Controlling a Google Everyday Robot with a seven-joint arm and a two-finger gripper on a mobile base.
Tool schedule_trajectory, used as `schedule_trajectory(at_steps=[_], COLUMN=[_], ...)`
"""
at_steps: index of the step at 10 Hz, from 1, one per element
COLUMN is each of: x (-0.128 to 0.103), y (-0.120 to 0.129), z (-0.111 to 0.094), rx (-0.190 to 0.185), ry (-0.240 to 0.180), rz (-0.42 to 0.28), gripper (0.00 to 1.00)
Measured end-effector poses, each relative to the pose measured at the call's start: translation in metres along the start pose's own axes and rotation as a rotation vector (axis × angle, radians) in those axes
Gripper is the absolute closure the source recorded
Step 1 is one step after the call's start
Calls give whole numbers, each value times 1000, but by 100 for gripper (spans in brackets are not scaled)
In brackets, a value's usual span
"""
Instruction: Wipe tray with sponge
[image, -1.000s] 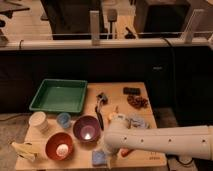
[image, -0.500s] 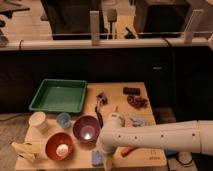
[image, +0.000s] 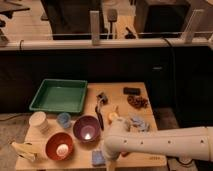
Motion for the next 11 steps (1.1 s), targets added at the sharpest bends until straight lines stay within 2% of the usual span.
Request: schedule_trajectory(at_steps=[2,5,6,8,10,11], x=[5,12,15,17,18,17], y=[1,-3,-4,-6,-8,-9], z=[3,6,8,10,11,12], rx=[34,41,40,41,57,60], ry=[-29,-28,-27,-28,-32,-32], rz=[-22,-27,-24,-31,-46,-52], gripper=[20,21,27,48,69,74])
